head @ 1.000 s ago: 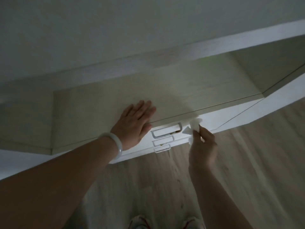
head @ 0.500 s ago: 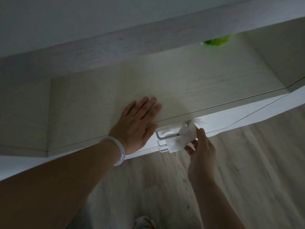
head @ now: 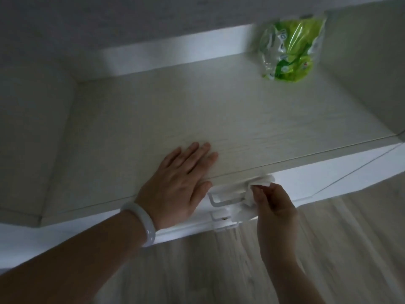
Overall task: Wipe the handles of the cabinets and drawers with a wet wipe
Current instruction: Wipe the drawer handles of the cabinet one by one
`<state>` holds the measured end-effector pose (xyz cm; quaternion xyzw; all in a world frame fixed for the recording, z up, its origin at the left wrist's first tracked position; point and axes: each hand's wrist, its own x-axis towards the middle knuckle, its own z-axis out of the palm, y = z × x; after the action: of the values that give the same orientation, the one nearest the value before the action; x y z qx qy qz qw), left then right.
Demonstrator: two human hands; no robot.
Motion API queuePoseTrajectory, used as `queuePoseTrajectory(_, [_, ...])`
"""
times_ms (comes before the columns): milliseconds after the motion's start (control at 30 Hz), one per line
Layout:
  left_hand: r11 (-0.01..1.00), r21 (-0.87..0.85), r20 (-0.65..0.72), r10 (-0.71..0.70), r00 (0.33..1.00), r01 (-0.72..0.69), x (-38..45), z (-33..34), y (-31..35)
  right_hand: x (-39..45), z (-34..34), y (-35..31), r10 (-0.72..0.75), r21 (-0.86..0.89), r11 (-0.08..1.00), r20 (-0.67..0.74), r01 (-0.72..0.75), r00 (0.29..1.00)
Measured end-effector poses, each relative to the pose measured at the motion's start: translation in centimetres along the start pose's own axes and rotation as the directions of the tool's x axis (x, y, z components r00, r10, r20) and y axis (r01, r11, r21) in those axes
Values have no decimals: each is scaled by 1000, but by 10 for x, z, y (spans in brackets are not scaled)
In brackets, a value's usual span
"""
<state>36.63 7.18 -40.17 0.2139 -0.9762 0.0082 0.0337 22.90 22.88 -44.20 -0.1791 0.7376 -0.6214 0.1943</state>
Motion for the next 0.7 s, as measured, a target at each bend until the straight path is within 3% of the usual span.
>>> queuePoseTrajectory(100, [1000, 11, -30, -1, 1000, 2, -1, 3, 0, -6, 3, 12, -286, -227, 937, -56, 266, 957])
queuePoseTrajectory(167, [1000, 15, -57, -7, 998, 8, -2, 6, 0, -9, 3, 20, -497, -362, 819, -61, 444, 866])
queuePoseTrajectory(233, [1000, -10, -88, 1, 996, -2, -3, 9, -2, -8, -1, 29, -610, -409, 724, -5, 555, 792])
queuePoseTrajectory(500, [999, -55, -123, -5, 992, -2, -3, 15, -5, -16, 18, 37, -741, -393, 522, 231, 757, 631])
queuePoseTrajectory(700, [996, -88, -85, 4, 996, -12, -3, 11, -5, 8, -19, 33, -722, -531, 555, 75, 640, 688])
